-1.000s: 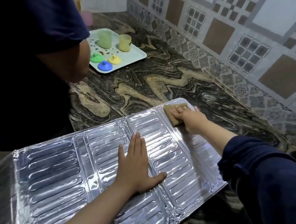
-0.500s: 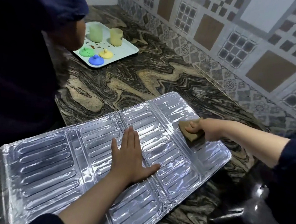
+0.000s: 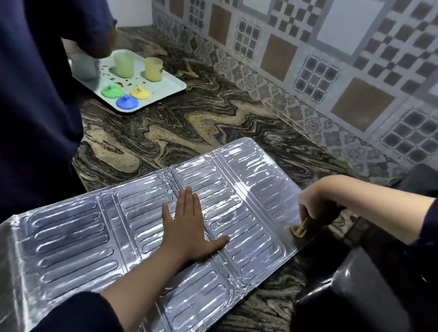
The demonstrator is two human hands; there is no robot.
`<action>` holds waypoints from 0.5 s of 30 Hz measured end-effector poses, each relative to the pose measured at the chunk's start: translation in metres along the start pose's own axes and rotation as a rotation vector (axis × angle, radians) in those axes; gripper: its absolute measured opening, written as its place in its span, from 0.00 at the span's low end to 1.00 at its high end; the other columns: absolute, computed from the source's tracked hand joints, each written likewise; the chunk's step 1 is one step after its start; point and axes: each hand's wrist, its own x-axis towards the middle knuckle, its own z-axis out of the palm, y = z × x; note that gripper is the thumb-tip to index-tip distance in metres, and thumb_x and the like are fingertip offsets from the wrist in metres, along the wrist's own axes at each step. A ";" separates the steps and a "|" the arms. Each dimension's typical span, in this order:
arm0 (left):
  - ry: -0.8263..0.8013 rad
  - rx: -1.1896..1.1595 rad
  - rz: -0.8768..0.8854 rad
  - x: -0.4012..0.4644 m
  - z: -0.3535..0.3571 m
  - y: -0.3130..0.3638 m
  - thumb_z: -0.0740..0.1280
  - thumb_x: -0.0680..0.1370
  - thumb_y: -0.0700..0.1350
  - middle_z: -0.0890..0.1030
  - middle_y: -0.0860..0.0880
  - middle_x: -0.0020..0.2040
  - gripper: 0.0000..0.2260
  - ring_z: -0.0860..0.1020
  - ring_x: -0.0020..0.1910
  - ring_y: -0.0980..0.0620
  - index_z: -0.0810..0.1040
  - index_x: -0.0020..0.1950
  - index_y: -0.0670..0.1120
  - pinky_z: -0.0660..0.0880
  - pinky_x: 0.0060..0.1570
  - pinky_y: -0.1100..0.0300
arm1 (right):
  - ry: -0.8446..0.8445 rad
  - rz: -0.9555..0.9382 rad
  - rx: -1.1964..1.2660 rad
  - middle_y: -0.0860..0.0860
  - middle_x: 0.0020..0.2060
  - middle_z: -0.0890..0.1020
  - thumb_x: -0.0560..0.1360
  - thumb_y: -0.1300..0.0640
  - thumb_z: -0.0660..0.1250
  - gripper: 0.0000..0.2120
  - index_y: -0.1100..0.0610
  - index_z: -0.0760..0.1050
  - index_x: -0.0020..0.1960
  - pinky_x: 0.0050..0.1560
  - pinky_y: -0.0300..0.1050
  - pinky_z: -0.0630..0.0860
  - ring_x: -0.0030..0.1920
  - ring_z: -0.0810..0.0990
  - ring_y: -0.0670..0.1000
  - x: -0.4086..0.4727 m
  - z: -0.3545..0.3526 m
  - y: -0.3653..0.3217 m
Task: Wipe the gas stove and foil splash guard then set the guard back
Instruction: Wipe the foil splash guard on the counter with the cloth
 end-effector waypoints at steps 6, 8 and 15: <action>0.016 -0.040 -0.017 0.024 -0.005 0.018 0.46 0.66 0.80 0.36 0.39 0.77 0.57 0.36 0.76 0.41 0.39 0.77 0.37 0.43 0.69 0.33 | 0.241 -0.177 0.157 0.51 0.39 0.84 0.67 0.67 0.56 0.16 0.54 0.81 0.42 0.38 0.44 0.75 0.38 0.79 0.53 -0.024 -0.014 -0.010; 0.015 -0.041 0.001 0.034 -0.006 0.027 0.46 0.66 0.80 0.36 0.38 0.77 0.57 0.36 0.76 0.41 0.39 0.77 0.36 0.42 0.69 0.33 | 0.244 -0.218 0.161 0.55 0.45 0.86 0.62 0.65 0.54 0.19 0.50 0.80 0.39 0.41 0.49 0.76 0.41 0.81 0.55 -0.024 -0.014 -0.011; 0.037 -0.084 0.049 0.080 -0.010 0.068 0.47 0.66 0.79 0.37 0.38 0.77 0.56 0.35 0.76 0.40 0.40 0.77 0.36 0.40 0.69 0.32 | 0.236 -0.209 0.090 0.60 0.47 0.83 0.57 0.62 0.57 0.15 0.48 0.75 0.38 0.47 0.59 0.79 0.49 0.82 0.62 -0.016 -0.016 -0.012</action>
